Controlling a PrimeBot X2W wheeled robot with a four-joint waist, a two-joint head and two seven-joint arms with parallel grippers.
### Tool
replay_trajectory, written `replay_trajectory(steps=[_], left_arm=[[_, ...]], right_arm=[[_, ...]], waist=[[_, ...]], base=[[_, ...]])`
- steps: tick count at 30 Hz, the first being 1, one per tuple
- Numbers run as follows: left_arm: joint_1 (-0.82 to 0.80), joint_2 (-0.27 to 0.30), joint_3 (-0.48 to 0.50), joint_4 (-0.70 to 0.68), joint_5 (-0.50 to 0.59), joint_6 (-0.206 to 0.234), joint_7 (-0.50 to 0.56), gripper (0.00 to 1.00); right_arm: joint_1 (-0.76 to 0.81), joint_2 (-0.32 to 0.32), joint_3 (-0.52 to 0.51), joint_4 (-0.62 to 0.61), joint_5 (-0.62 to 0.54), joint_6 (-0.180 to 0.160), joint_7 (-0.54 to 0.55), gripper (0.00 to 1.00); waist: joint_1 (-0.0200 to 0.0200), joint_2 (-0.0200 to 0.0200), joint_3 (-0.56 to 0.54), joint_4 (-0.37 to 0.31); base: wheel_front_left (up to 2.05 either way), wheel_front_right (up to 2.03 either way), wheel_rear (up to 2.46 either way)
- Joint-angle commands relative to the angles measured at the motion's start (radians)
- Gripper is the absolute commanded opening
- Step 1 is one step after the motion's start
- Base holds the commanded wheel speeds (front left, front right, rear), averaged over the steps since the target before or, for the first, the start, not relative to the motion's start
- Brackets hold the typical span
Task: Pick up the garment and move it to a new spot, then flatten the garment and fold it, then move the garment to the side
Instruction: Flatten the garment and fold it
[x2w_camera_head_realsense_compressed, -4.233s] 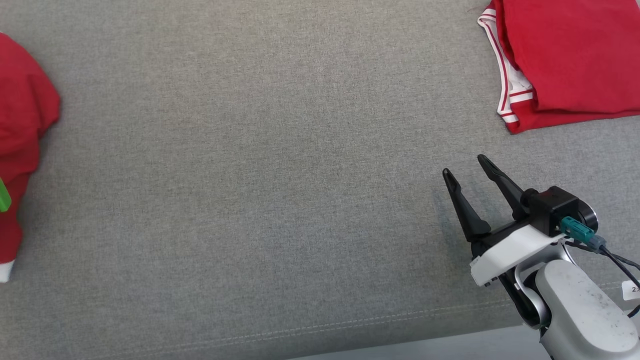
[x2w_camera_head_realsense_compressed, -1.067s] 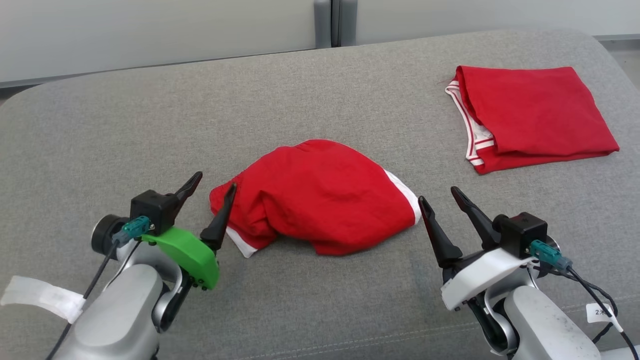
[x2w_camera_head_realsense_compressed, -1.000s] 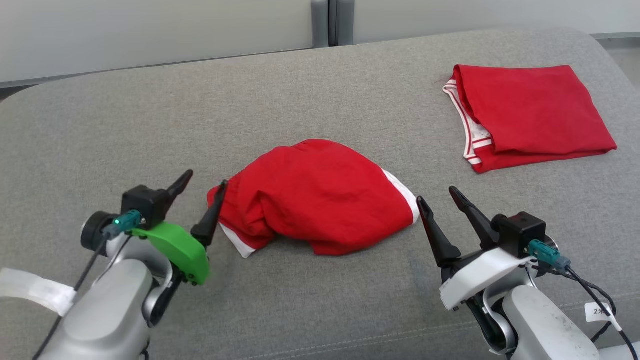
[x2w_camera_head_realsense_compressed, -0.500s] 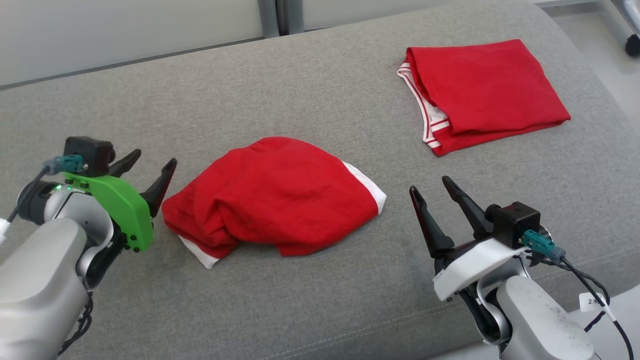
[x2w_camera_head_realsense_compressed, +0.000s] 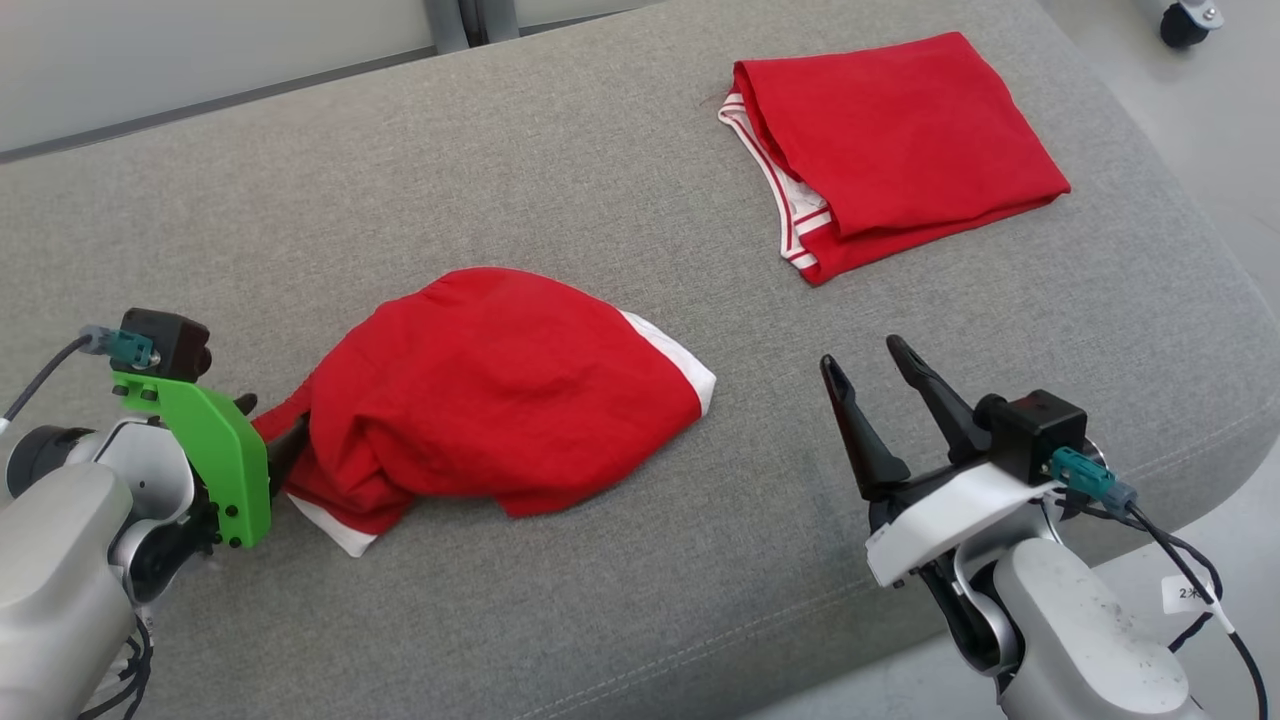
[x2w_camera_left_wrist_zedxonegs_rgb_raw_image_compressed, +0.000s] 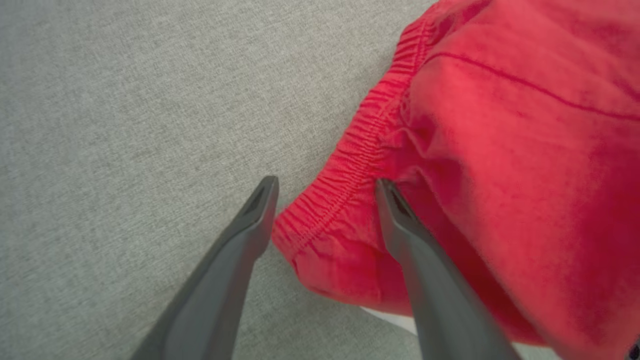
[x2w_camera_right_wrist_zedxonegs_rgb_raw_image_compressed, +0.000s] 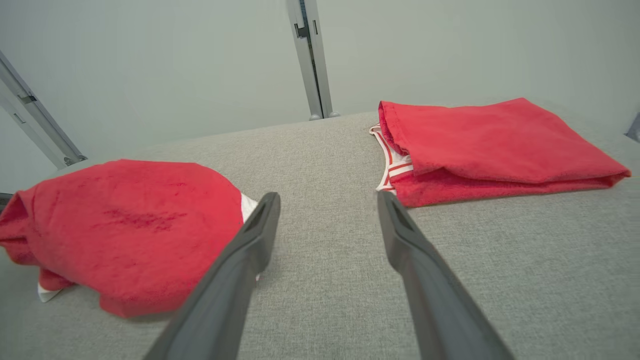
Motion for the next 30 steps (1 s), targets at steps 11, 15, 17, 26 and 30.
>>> replay_trajectory(steps=[11, 15, 17, 26, 30], left_arm=[[-0.040, -0.012, -0.083, 0.067, -0.042, -0.002, 0.026, 0.40], [-0.058, -0.011, -0.113, 0.087, -0.049, -0.002, 0.015, 0.00], [-0.076, -0.004, -0.120, 0.090, -0.037, -0.002, -0.013, 0.00], [-0.165, 0.017, -0.145, 0.096, 0.026, -0.002, -0.202, 0.00], [-0.202, 0.031, -0.154, 0.112, 0.051, -0.002, -0.261, 0.00]], right_arm=[[-0.015, -0.007, 0.008, 0.000, -0.001, 0.000, -0.003, 1.00], [-0.021, -0.009, 0.009, 0.001, -0.002, 0.000, -0.003, 1.00], [-0.017, -0.009, 0.003, 0.000, -0.001, 0.000, -0.003, 1.00], [0.013, -0.009, -0.016, -0.005, -0.012, 0.000, -0.003, 1.00], [0.019, -0.009, -0.014, -0.004, -0.008, 0.000, -0.003, 1.00]], waist=[[0.0000, 0.0000, 0.008, -0.008], [0.0000, 0.0000, 0.012, -0.012], [0.0000, 0.0000, 0.012, -0.010], [0.0000, 0.0000, -0.011, 0.063], [0.0000, 0.0000, -0.029, 0.113]], base=[[0.00, 0.00, 0.00], [0.00, 0.00, 0.00], [0.00, 0.00, 0.00], [0.00, 0.00, 0.00], [0.00, 0.00, 0.00]])
